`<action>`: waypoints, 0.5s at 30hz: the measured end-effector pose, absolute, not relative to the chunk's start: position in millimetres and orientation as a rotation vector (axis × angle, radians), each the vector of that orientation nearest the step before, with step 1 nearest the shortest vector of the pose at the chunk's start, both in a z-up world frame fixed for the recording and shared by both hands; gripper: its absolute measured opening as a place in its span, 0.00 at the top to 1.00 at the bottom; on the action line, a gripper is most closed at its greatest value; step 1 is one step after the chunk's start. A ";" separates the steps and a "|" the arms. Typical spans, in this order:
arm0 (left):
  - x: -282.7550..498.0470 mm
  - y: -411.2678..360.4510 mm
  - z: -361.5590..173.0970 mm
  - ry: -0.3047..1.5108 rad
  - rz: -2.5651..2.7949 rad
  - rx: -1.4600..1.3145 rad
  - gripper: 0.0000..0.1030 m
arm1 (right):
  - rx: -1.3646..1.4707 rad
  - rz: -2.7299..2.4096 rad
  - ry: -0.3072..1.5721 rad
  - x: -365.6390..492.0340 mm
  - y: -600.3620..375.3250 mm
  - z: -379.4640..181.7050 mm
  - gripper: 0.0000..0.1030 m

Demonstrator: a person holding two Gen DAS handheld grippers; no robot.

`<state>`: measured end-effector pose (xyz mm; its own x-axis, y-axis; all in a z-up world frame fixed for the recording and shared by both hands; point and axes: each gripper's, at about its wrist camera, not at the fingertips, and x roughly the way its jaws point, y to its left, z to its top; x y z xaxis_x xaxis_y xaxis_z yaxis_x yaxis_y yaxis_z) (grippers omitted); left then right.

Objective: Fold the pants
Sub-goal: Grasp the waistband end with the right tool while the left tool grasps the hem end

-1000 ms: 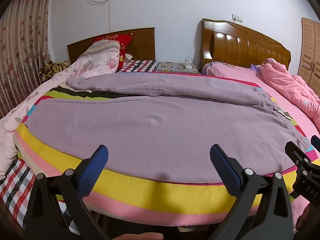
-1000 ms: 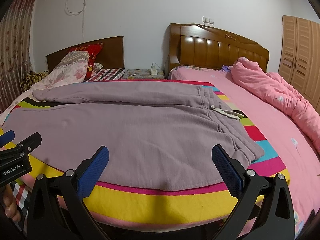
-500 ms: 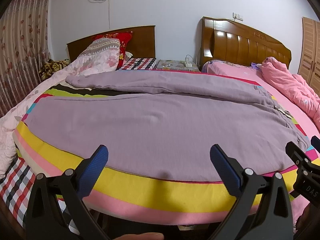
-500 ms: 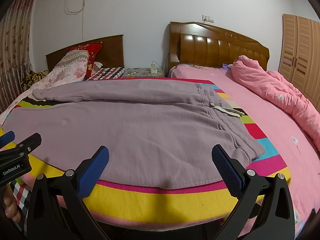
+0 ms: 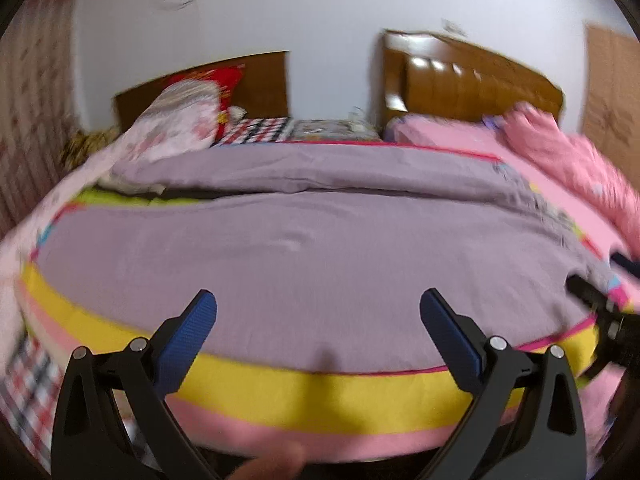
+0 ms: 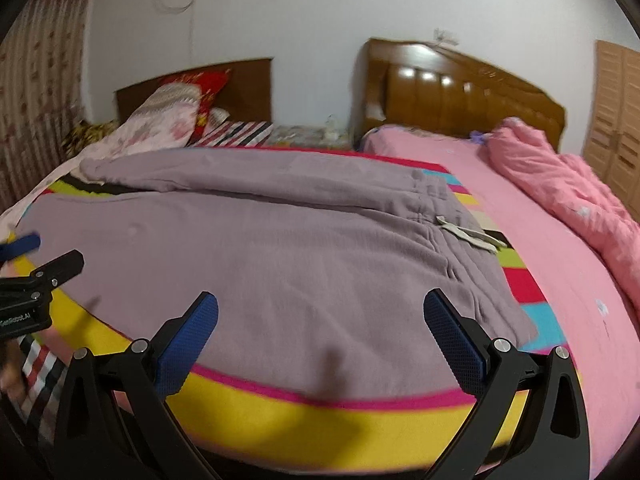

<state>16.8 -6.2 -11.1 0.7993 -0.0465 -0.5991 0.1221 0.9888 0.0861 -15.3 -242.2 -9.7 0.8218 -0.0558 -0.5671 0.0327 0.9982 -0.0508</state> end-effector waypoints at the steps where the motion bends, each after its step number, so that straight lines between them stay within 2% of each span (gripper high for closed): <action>1: 22.5 -9.1 -9.7 0.632 -0.086 0.175 0.01 | -0.026 -0.038 0.619 -7.1 -252.9 -7.0 0.04; 4: 52.7 -18.6 -3.4 0.586 -0.063 0.383 0.01 | 0.030 -0.041 0.659 30.7 -299.1 6.5 0.04; 7: 105.9 -22.9 7.3 0.659 -0.135 0.493 0.01 | 0.026 -0.022 0.672 79.3 -342.9 26.7 0.04; 12: 198.0 -22.2 22.3 0.831 -0.405 0.411 0.01 | 0.041 0.086 0.705 180.0 -406.4 40.8 0.04; 15: 255.0 -10.5 26.7 0.785 -0.511 0.287 0.01 | 0.077 0.133 0.753 251.0 -440.5 24.0 0.04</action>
<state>255.0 -10.5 26.7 0.5955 -0.3288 -0.7330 0.5367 0.8418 0.0584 251.0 -440.5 24.0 0.7218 0.1478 -0.6762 -0.0923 0.9888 0.1176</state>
